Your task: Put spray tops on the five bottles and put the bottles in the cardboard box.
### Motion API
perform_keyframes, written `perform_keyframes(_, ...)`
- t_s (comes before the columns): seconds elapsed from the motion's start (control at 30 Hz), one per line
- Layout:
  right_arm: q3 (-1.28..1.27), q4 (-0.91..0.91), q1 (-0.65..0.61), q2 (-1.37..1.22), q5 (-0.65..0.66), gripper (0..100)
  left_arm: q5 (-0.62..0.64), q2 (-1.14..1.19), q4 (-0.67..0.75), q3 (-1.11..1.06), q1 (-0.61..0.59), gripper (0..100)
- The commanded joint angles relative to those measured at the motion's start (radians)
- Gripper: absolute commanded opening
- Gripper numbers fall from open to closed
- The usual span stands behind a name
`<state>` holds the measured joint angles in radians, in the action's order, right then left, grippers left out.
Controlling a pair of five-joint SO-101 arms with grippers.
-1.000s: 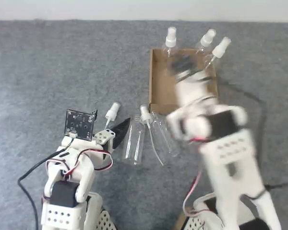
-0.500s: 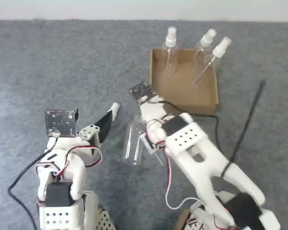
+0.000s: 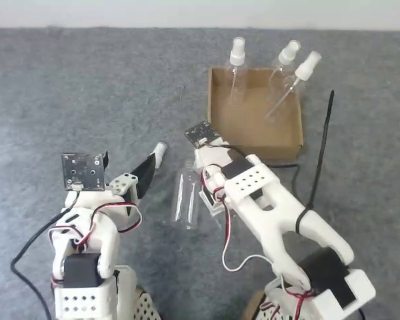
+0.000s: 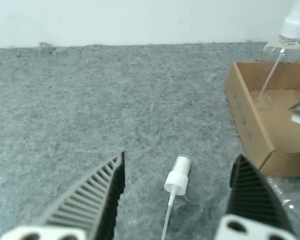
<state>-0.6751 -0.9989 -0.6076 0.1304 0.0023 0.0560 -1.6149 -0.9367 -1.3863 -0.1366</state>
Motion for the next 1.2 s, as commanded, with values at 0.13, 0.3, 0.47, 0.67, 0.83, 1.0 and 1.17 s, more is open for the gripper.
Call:
perform_keyframes(0.13, 0.023, -0.116, 0.012, 0.058, 0.115, 3.8, 0.012, 0.000, 0.028, 0.051, -0.003, 31)
perform_keyframes(0.3, 0.029, -0.266, 0.021, 0.268, 0.235, 3.8, 0.012, 0.000, 0.028, 0.053, -0.003, 31)
perform_keyframes(0.47, 0.046, -0.446, 0.091, 0.535, 0.315, 3.8, 0.012, 0.000, 0.028, 0.054, -0.003, 30)
perform_keyframes(0.67, 0.081, -0.584, 0.495, 0.757, 0.554, 3.8, 0.006, 0.086, -0.031, 0.159, -0.003, 26)
perform_keyframes(0.83, 0.069, -0.484, 0.905, 0.753, 0.750, 3.9, -0.044, 0.397, -0.049, 0.328, -0.003, 26)
perform_keyframes(1.0, 0.014, -0.248, 1.152, 0.610, 0.841, 3.9, -0.114, 0.818, -0.094, 0.529, -0.003, 26)
perform_keyframes(1.17, 0.005, -0.114, 1.198, 0.363, 0.884, 3.9, -0.201, 1.165, -0.207, 0.771, -0.003, 26)
